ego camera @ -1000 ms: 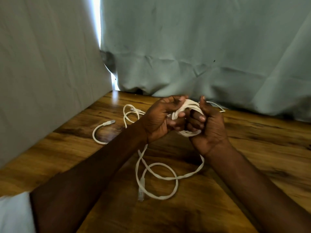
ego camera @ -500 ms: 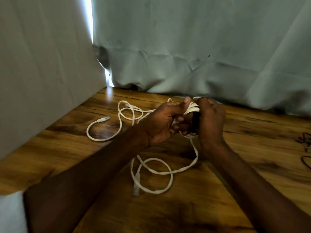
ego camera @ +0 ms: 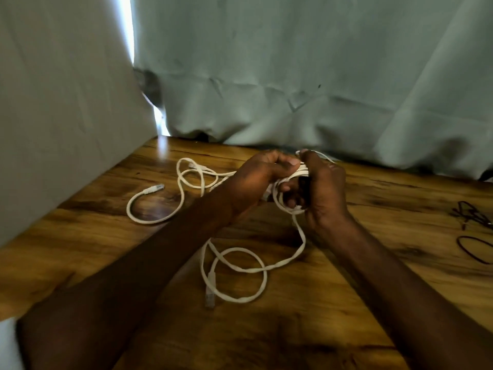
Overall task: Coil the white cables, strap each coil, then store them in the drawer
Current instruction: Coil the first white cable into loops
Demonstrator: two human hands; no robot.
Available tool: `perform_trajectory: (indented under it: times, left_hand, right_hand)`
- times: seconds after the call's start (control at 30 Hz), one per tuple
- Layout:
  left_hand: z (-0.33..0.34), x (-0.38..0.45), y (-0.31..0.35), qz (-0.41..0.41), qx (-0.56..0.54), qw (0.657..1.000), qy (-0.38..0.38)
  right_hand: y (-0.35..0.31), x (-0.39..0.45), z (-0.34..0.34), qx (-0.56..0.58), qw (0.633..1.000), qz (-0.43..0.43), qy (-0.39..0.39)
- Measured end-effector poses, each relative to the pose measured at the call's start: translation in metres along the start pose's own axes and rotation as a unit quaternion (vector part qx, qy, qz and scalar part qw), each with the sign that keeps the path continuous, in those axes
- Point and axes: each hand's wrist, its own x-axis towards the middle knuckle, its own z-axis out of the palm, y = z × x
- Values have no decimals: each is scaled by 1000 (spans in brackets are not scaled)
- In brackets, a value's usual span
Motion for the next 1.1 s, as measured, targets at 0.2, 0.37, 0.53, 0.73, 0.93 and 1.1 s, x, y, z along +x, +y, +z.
perform_trajectory:
  times: [0.2,0.37,0.53,0.73,0.93,1.1]
  left_hand:
    - [-8,8,-7,18,110,993,-31]
    - [-13,-1,-2,-64,-31,991,-114]
    - [-5,-1,-4,-88,-121,985,-85]
    - [20,2,-20,-23,-3,999,30]
    - [27,0,-4,36,-86,995,47]
    - [48,-5,-14,44,-90,995,0]
  right_hand:
    - [3,-1,-6,-58,987,-145,-32]
    - [0,-13,2,-49,993,-97,-54]
    - [-4,-18,8,-17,998,-46,-35]
    - [-12,-25,-7,-2,999,24,-38]
    - [-37,-41,-72,-304,932,-190,50]
    - [-49,-66,-134,-319,913,-228,113]
